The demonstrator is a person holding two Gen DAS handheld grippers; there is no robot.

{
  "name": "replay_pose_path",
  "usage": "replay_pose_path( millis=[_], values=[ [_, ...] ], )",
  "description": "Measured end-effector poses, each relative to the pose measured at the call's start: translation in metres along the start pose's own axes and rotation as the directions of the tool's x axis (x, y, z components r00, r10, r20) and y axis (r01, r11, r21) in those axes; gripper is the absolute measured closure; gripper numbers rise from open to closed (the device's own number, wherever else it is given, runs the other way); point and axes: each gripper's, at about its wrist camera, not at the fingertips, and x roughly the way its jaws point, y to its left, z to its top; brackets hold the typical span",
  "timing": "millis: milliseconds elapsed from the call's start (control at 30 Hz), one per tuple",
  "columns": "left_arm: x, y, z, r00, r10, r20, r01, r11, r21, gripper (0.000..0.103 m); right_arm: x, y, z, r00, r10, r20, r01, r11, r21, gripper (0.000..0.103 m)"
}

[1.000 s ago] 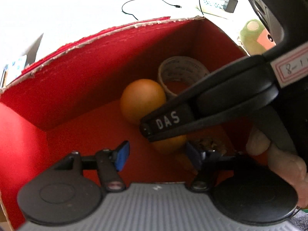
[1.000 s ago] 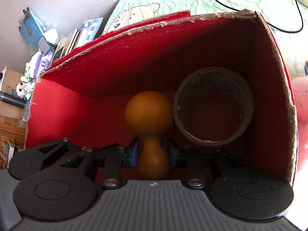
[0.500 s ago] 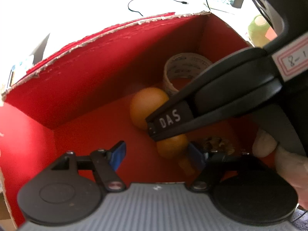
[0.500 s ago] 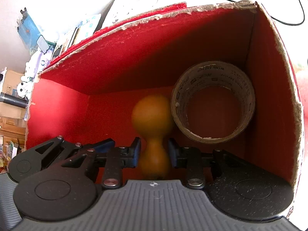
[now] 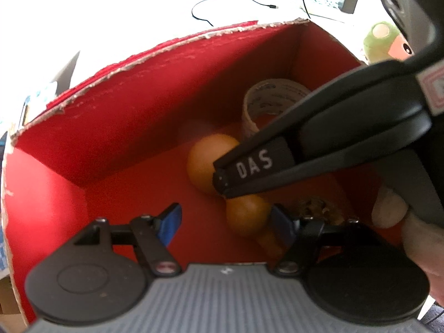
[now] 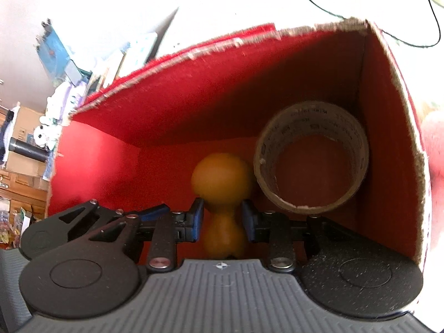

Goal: Organize objects
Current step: 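Set the gourd on the box floor and open the right gripper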

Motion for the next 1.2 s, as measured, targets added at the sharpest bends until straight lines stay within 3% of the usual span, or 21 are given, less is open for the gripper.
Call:
replay_pose_path(
  millis=[500,1200],
  values=[
    [-0.008,-0.004,-0.003,0.999,0.036,0.010,-0.036,0.999,-0.001,0.029,-0.013,0.001,-0.003,0.991,0.026,0.134,-0.020,0.999,-0.043,0.069],
    [-0.020,-0.009,-0.008,0.995,0.097,0.036,-0.096,0.995,-0.032,0.027,-0.017,0.001,-0.007,0.986,0.036,0.165,-0.028,0.998,-0.054,0.069]
  ],
)
